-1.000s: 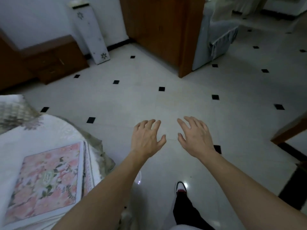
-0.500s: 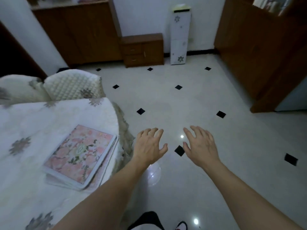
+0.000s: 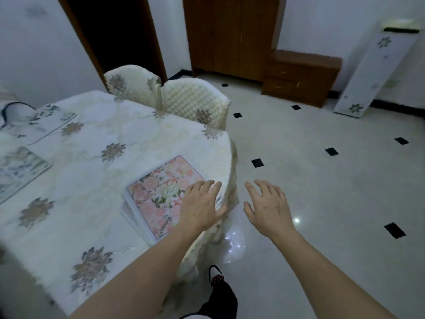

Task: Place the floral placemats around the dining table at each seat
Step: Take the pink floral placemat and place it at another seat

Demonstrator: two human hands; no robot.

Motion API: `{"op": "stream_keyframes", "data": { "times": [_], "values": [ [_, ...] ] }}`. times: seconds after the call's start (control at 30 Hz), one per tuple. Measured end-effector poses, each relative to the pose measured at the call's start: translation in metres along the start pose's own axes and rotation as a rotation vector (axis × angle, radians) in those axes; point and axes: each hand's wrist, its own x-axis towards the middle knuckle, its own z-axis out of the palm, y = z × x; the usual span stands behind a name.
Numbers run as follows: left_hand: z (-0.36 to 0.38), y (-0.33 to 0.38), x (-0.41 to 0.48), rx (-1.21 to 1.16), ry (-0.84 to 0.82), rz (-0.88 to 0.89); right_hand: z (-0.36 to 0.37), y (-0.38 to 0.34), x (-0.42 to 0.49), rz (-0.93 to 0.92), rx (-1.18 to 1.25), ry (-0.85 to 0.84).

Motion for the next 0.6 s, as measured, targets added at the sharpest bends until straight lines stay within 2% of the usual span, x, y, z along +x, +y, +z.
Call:
{"op": "stream_keyframes", "data": {
  "times": [0.33,0.6],
  "values": [
    [0.038,-0.113,0.064,-0.046,0.010,-0.347,0.053,-0.056,0.174,-0.304,-0.006,-0.082],
    [0.047,-0.173,0.060,-0.052,-0.058,-0.600,0.098,-0.093,0.240,-0.447,0.019,-0.238]
  ]
}}
